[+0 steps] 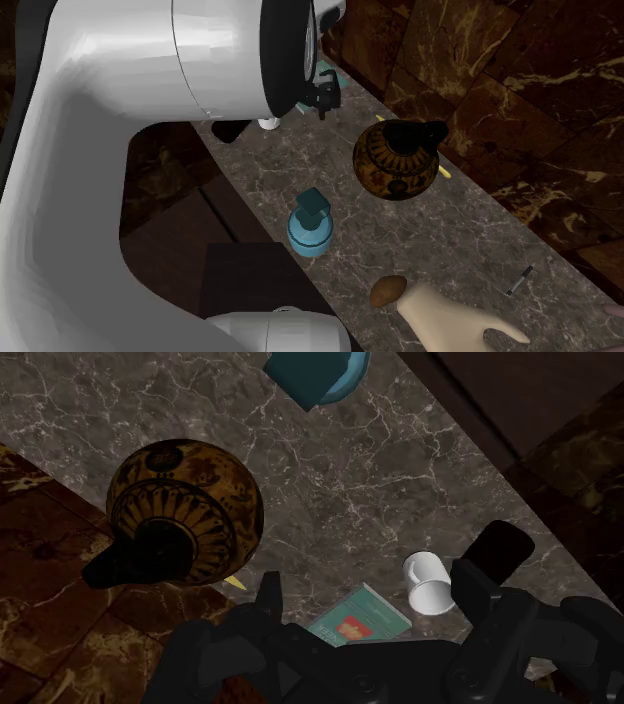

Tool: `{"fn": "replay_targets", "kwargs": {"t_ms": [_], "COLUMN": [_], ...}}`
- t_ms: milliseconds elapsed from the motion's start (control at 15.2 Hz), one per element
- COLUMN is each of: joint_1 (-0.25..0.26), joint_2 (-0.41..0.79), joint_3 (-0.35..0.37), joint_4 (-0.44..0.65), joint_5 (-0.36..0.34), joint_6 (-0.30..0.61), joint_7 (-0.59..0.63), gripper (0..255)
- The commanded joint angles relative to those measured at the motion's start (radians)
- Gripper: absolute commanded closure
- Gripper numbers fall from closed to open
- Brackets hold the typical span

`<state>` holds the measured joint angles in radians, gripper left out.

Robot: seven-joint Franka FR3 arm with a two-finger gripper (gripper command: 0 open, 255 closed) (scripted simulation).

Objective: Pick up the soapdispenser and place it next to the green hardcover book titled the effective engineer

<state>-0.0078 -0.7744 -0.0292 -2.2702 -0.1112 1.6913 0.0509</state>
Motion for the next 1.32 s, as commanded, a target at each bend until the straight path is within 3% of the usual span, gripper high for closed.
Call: {"fn": "replay_targets", "kwargs": {"t_ms": [0, 858, 1254], "joint_1": [0.0, -0.116, -0.119], "joint_2": [0.0, 0.01, -0.001], "joint_3": [0.0, -0.122, -0.126], "joint_4": [0.0, -0.264, -0.35], "joint_5": [0.0, 0.041, 0.035], "joint_6": [0.0, -0.041, 0.035], "joint_7": [0.0, 0.102, 0.103], "gripper": [0, 0, 0]}}
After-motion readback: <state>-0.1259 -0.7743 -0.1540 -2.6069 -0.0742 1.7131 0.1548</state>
